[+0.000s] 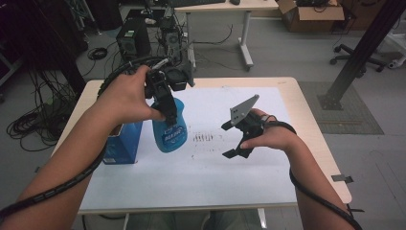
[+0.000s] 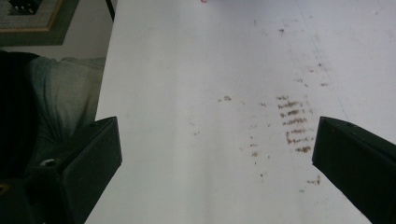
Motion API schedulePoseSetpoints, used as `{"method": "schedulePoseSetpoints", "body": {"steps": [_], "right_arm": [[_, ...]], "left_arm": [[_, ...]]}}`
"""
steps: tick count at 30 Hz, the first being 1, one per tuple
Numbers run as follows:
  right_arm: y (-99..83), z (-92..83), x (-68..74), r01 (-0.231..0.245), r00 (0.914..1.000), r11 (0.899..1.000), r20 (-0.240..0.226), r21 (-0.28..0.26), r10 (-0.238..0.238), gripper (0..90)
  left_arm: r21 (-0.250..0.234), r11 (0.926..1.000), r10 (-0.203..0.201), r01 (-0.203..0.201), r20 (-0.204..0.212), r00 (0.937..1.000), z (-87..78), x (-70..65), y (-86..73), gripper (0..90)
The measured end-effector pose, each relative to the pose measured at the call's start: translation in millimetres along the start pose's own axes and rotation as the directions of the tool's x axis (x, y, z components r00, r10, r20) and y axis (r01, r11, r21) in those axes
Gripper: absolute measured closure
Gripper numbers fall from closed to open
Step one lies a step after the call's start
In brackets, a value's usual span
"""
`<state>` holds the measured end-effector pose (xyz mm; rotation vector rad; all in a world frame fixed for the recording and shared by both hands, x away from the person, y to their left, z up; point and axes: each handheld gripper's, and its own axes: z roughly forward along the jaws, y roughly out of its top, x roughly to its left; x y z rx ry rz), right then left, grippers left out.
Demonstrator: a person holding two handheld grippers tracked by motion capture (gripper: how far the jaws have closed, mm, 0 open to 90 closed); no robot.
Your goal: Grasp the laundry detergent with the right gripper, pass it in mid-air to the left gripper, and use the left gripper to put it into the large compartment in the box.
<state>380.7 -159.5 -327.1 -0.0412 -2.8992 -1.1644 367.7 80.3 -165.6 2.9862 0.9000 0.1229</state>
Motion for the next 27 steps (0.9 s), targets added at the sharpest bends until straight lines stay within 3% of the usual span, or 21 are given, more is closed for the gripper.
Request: {"method": "schedulePoseSetpoints", "body": {"steps": [7,13,19,27], "right_arm": [[-6.4,-3.8,-1.8,-0.017,0.9998,0.999,-0.005,0.032,0.017,1.6],[-8.4,-4.3,-2.5,-0.021,0.9997,0.999,-0.012,0.046,0.022,1.8],[-11.4,-5.0,-3.9,-0.027,0.9994,0.997,-0.02,0.068,0.028,1.8],[-13.8,-7.9,-4.4,-0.033,0.9991,0.996,-0.025,0.088,0.035,1.9]], "left_arm": [[0.009,0.9981,-0.06,0.06,-0.014,0.9981,-10.0,11.3,-3.6,37.7],[0.0,0.9904,-0.139,0.139,-0.018,0.9902,-25.6,26.0,-9.7,37.8],[-0.024,0.9733,-0.229,0.228,-0.019,0.9733,-44.1,39.7,-17.1,37.8],[-0.058,0.9387,-0.34,0.34,-0.001,0.9402,-62.6,58.0,-29.1,37.9]]}}
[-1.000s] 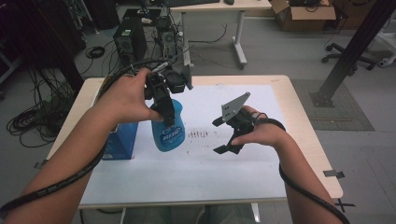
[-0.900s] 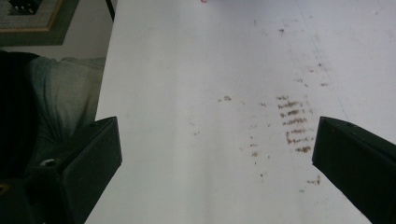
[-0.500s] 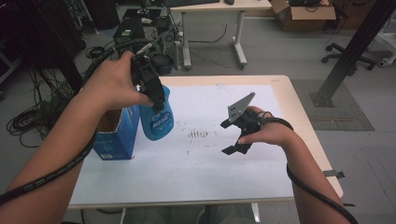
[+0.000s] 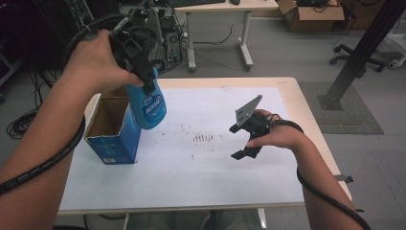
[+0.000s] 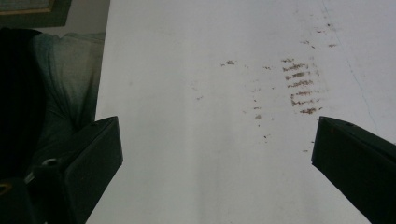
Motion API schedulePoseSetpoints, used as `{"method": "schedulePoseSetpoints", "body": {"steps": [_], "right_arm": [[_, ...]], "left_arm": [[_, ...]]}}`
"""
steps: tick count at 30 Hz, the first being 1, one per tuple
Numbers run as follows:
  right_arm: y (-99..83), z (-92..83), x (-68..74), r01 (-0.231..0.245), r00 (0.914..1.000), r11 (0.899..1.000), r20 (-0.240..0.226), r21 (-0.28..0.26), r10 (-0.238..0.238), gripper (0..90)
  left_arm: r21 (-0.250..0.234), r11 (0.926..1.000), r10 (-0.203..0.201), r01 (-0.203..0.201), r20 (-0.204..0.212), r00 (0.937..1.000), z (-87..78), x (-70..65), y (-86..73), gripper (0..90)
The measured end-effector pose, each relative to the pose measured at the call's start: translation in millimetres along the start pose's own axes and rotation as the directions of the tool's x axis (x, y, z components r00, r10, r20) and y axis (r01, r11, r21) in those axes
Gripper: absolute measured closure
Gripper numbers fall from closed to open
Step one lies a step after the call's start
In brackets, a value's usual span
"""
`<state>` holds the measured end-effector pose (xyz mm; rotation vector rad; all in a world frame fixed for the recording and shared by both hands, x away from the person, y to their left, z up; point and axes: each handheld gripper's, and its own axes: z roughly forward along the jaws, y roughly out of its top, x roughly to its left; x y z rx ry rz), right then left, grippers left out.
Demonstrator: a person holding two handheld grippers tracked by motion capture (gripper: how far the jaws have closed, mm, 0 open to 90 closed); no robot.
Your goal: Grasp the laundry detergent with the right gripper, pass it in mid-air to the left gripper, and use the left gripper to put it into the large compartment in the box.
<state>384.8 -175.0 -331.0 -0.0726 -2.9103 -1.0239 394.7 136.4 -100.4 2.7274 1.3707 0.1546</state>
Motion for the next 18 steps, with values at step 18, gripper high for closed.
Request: {"method": "schedulePoseSetpoints", "body": {"steps": [18], "right_arm": [[-2.6,-5.5,-0.1,-0.001,0.9998,0.999,-0.019,0.036,0.002,2.0]], "left_arm": [[-0.062,0.9702,-0.236,0.234,-0.021,0.9716,-40.6,38.0,-14.8,37.9]]}}
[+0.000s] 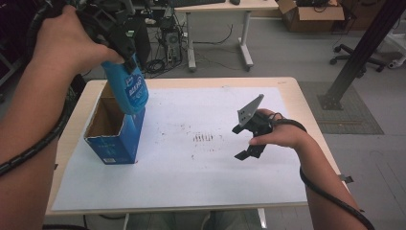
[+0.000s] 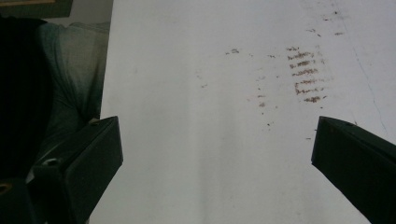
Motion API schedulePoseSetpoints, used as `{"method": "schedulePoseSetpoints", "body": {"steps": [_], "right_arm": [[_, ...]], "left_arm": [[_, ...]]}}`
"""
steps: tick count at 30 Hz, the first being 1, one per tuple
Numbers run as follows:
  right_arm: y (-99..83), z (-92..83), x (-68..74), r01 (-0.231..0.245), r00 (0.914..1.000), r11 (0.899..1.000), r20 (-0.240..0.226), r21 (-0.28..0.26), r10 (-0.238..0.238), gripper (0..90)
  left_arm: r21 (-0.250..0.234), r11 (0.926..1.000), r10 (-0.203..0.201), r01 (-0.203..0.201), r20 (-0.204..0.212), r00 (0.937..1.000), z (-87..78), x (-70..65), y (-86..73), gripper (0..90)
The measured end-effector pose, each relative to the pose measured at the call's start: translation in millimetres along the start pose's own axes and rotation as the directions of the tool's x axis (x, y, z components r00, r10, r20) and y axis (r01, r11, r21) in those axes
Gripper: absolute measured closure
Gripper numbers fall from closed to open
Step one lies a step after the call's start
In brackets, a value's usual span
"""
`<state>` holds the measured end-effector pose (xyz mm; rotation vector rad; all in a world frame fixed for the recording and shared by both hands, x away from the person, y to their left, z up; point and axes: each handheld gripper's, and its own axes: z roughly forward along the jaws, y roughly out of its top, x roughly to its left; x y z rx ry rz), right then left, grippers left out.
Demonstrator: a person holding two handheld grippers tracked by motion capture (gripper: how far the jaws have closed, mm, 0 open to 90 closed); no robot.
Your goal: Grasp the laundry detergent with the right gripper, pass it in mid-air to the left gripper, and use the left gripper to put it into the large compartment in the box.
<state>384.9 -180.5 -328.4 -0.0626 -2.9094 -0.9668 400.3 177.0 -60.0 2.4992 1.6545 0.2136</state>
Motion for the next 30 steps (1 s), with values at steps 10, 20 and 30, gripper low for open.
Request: {"method": "schedulePoseSetpoints", "body": {"steps": [10,20,30], "right_arm": [[4.1,-3.3,-0.2,0.005,0.9998,0.999,-0.02,0.038,-0.005,2.2],[6.4,-7.7,-0.9,0.001,0.9996,0.998,-0.028,0.065,0.001,2.2],[4.0,-7.9,-0.6,-0.009,0.9992,0.997,-0.037,0.077,0.012,2.3]], "left_arm": [[-0.008,0.9857,-0.169,0.168,-0.023,0.9854,-3.9,39.0,-9.9,37.9],[0.009,0.9678,-0.251,0.252,-0.05,0.9667,10.4,69.4,-18.7,37.9],[0.032,0.963,-0.265,0.267,-0.059,0.9624,28.9,77.3,-19.8,37.9]]}}
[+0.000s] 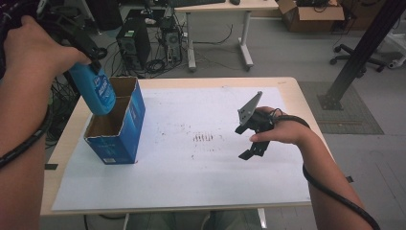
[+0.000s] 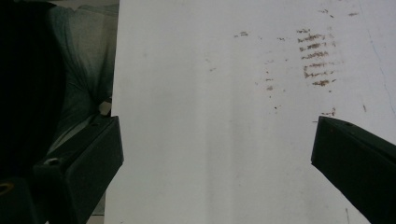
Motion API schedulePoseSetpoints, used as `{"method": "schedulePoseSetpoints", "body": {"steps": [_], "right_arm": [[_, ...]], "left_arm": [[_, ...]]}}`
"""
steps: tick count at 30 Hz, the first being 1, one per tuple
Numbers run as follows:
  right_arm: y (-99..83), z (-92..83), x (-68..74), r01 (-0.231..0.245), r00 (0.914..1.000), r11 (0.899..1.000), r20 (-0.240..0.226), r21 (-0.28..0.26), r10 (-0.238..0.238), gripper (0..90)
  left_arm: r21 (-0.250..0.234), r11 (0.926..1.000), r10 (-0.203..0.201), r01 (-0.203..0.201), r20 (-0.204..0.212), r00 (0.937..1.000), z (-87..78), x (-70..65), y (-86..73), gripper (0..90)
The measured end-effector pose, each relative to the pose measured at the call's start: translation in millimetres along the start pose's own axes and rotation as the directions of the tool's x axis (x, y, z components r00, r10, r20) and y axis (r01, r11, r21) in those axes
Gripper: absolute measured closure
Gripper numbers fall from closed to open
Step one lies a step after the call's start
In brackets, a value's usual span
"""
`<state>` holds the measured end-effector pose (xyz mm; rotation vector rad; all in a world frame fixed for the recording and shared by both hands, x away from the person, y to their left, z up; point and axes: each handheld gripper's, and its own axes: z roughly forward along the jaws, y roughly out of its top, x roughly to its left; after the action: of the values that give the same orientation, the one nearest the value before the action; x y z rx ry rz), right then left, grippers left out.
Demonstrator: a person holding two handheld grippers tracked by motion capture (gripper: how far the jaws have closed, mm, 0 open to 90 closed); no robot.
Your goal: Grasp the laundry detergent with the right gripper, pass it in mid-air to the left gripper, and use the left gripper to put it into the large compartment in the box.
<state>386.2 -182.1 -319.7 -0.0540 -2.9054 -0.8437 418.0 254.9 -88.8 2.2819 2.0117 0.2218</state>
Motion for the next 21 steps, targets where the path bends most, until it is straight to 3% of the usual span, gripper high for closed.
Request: {"method": "schedulePoseSetpoints", "body": {"steps": [21], "right_arm": [[-2.2,3.5,1.1,-0.006,1.0,1.0,-0.007,-0.003,0.006,2.4]], "left_arm": [[0.049,0.9988,0.0,0.0,0.018,0.9998,53.6,7.7,-1.9,37.9]]}}
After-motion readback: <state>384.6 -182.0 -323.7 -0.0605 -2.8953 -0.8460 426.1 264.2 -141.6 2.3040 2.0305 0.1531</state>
